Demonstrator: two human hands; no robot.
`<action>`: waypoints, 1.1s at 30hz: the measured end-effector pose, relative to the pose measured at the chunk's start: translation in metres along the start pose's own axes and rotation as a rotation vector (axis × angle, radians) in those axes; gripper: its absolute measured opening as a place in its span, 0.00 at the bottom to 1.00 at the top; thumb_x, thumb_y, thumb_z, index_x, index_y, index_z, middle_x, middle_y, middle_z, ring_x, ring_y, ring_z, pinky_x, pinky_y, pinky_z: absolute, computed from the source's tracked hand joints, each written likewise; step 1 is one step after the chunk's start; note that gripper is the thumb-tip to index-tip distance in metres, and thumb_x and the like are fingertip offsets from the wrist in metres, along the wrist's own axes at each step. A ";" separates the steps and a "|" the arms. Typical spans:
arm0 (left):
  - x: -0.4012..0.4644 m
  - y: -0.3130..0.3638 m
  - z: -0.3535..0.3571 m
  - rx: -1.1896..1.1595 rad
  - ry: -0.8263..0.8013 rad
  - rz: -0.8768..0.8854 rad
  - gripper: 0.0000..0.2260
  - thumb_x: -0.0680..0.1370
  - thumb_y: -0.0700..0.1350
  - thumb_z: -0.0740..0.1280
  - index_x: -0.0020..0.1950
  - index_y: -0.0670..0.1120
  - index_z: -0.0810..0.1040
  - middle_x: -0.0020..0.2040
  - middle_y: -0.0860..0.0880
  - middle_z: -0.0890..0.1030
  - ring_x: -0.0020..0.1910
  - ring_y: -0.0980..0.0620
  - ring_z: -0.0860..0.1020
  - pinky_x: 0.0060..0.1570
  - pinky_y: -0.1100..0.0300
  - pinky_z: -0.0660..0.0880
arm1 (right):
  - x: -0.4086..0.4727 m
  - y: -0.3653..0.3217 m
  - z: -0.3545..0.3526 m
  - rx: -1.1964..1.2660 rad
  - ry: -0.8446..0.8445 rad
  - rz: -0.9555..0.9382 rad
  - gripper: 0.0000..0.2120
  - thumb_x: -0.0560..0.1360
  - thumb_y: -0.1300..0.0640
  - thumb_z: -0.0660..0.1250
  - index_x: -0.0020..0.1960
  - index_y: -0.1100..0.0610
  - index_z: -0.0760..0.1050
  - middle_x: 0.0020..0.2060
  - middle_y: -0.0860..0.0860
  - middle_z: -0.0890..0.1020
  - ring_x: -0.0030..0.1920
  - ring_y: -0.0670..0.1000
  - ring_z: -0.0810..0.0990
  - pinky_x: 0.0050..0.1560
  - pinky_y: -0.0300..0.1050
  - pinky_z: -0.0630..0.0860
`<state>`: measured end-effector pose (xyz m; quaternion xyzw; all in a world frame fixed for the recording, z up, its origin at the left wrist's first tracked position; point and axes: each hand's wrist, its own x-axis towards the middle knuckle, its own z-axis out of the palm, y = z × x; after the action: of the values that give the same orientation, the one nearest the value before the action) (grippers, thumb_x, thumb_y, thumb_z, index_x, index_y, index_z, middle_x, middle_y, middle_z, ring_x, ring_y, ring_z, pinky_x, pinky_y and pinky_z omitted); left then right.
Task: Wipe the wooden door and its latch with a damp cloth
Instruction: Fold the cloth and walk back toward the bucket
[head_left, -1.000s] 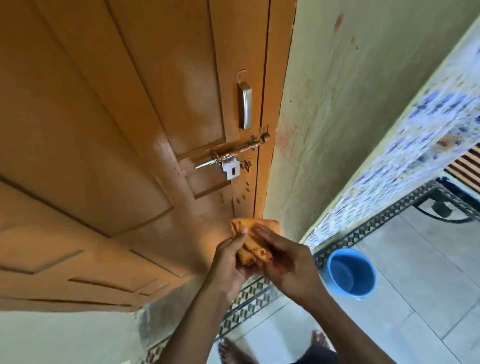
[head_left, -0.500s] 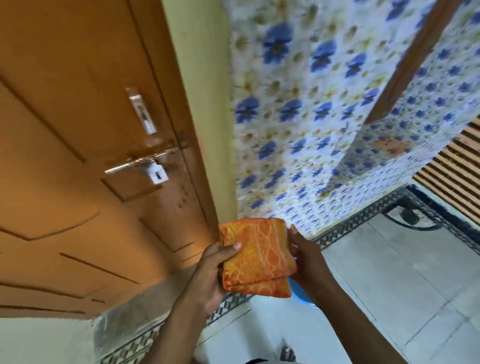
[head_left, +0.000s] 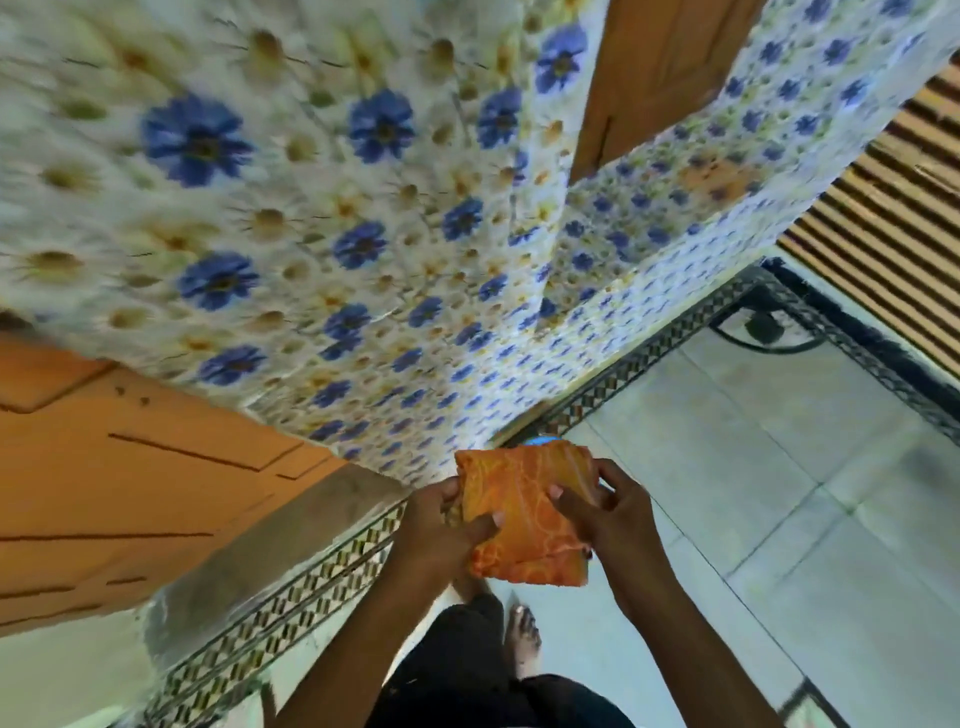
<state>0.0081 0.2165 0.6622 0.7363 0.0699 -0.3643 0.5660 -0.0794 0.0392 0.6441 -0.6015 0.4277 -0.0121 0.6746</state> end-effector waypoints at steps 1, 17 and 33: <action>0.011 0.000 0.009 0.040 -0.018 0.013 0.16 0.70 0.41 0.82 0.51 0.55 0.83 0.42 0.60 0.87 0.45 0.55 0.86 0.45 0.61 0.84 | 0.008 0.001 -0.007 -0.008 0.024 0.020 0.27 0.66 0.49 0.80 0.63 0.54 0.80 0.53 0.55 0.87 0.51 0.58 0.87 0.51 0.58 0.85; 0.271 -0.157 0.137 0.446 0.134 0.102 0.12 0.76 0.37 0.70 0.58 0.46 0.83 0.47 0.50 0.85 0.42 0.56 0.82 0.38 0.74 0.72 | 0.276 0.141 -0.057 -0.495 -0.090 0.036 0.10 0.76 0.55 0.72 0.56 0.54 0.78 0.42 0.49 0.83 0.44 0.53 0.82 0.44 0.45 0.77; 0.471 -0.444 0.239 0.271 0.247 -0.210 0.04 0.73 0.42 0.71 0.44 0.43 0.85 0.37 0.48 0.85 0.43 0.49 0.85 0.43 0.58 0.80 | 0.494 0.439 0.001 -1.194 -0.307 -0.225 0.13 0.80 0.58 0.63 0.64 0.57 0.71 0.55 0.59 0.81 0.56 0.61 0.81 0.52 0.57 0.78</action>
<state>0.0118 0.0145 0.0020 0.8334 0.1654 -0.3344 0.4078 0.0157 -0.1011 0.0048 -0.9109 0.1932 0.2446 0.2705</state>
